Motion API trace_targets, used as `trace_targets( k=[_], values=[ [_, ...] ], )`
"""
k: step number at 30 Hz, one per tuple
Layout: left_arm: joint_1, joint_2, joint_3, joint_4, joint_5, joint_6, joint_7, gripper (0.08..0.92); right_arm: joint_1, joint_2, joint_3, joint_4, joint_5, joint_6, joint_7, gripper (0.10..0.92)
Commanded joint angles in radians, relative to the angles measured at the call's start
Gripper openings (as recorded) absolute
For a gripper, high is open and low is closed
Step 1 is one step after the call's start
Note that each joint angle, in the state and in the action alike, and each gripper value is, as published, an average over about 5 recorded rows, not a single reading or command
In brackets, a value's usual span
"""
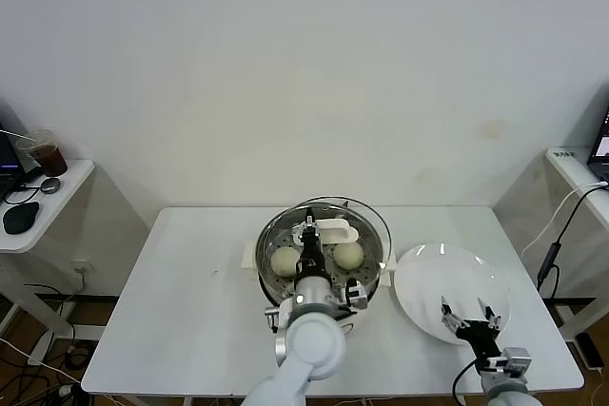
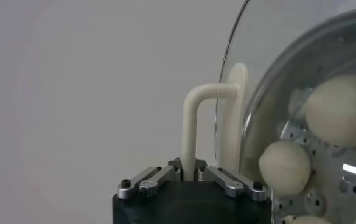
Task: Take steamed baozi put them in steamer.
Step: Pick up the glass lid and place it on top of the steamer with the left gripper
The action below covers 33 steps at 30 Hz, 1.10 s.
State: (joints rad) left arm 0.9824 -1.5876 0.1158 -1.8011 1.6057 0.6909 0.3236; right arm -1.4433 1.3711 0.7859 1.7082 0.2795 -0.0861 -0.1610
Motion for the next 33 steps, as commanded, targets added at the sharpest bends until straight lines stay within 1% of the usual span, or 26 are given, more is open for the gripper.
trace_targets(
  k=[1, 16, 26, 33],
  values=[
    [0.0, 0.003, 0.016, 0.054, 0.115, 0.0, 0.003, 0.17, 0.003, 0.001, -0.002, -0.006, -0.001, 0.001, 0.0, 0.823],
    [0.002, 0.005, 0.006, 0.063, 0.116, 0.0, 0.021, 0.17, 0.005, 0.004, -0.005, -0.007, -0.004, 0.001, -0.001, 0.823],
    [0.006, 0.006, 0.001, 0.046, 0.08, 0.0, 0.034, 0.17, 0.004, 0.005, -0.007, -0.01, -0.008, 0.003, -0.001, 0.823],
    [0.004, 0.007, -0.002, 0.045, 0.055, -0.001, 0.026, 0.17, 0.004, 0.006, -0.007, -0.01, -0.009, 0.004, -0.001, 0.823]
  ],
)
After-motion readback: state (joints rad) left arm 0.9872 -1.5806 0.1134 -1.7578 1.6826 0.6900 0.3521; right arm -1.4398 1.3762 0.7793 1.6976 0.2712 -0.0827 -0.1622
